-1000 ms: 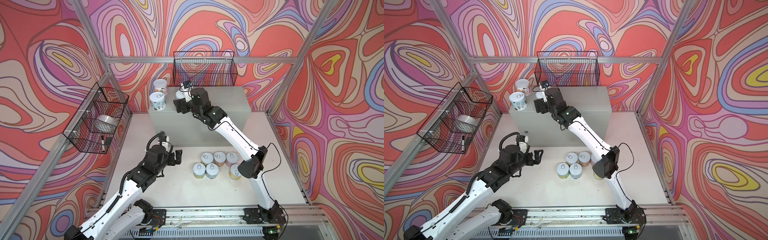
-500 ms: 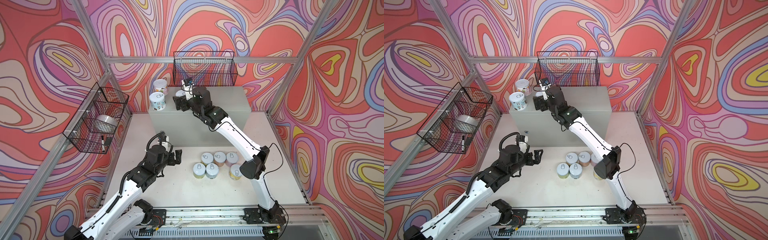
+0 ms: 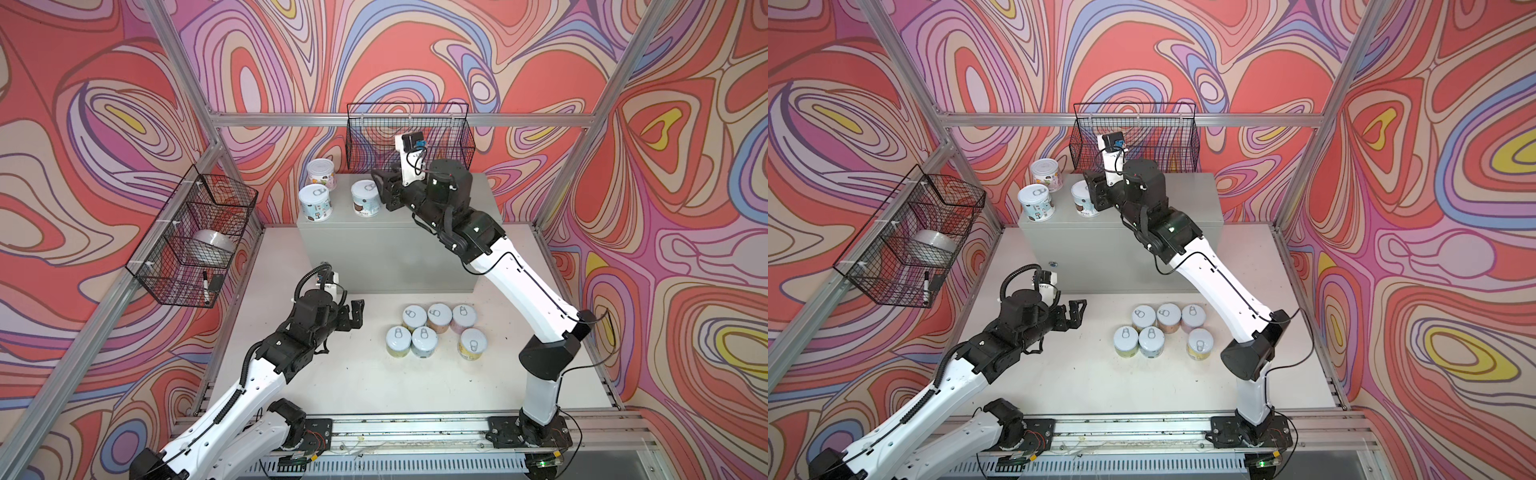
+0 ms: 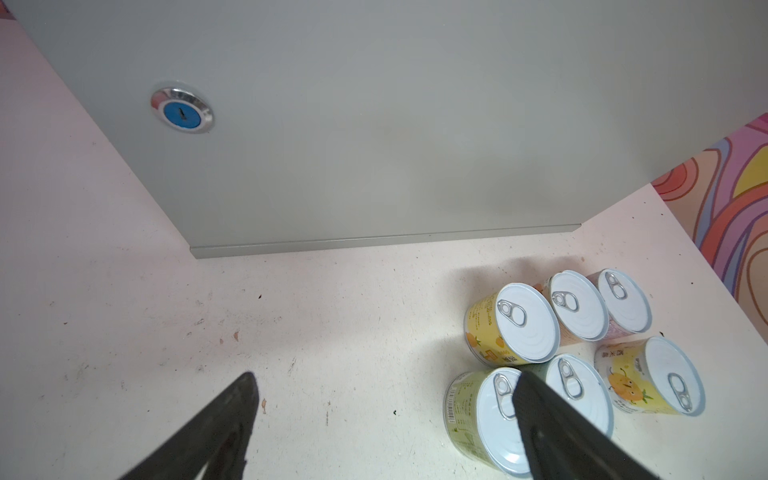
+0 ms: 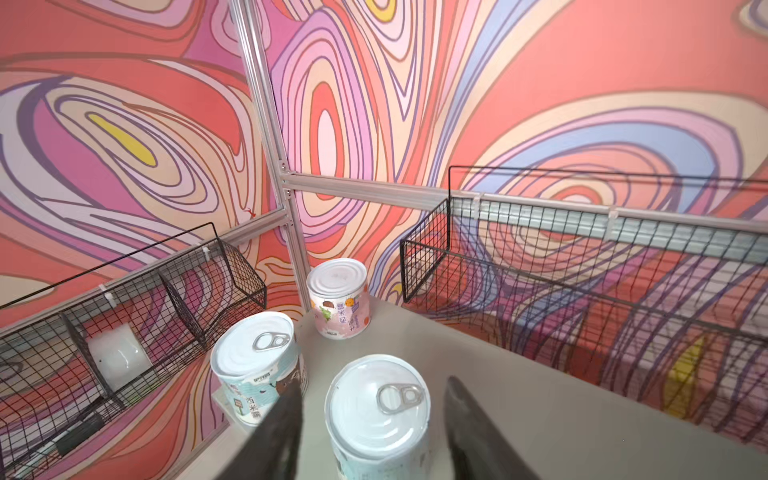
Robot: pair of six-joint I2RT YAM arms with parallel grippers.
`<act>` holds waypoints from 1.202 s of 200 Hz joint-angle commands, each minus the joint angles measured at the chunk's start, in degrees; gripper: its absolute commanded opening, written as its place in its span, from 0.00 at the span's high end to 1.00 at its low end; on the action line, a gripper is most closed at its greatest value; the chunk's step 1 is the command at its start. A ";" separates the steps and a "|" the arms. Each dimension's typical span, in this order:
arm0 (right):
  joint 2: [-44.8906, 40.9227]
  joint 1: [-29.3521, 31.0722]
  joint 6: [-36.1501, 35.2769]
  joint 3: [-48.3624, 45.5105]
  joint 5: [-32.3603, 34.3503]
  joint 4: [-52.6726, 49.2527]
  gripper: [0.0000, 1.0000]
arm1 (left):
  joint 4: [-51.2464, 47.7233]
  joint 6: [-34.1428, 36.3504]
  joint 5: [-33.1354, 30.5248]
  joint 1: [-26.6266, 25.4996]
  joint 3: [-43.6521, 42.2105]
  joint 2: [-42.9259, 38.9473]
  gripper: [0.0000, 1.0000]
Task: Place and organize the canned foods onto the counter
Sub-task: 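Lower the teal-labelled can onto the cabinet top beside the other cans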
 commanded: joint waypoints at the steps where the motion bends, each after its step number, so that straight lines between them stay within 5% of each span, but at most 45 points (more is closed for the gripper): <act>1: -2.17 -0.01 1.00 -5.87 -0.98 -1.95 0.65 | 0.07 0.39 0.40 -0.28 1.14 0.45 0.03; 18: -3.22 -0.06 1.50 -9.17 -2.86 -2.14 0.61 | 0.21 0.30 0.58 -0.27 1.10 0.73 0.03; 33: -3.64 -0.02 2.20 -11.38 -3.62 -1.81 0.77 | 0.21 0.28 0.54 -0.20 1.06 0.65 0.03; 72: -1.31 -0.02 2.55 -12.51 -4.05 -1.60 0.78 | -0.14 0.33 0.24 -0.19 1.14 0.47 0.03; 240: 18.74 -0.89 3.97 7.10 -5.25 -1.33 0.78 | -0.60 -0.22 -0.15 -0.20 0.53 0.21 0.03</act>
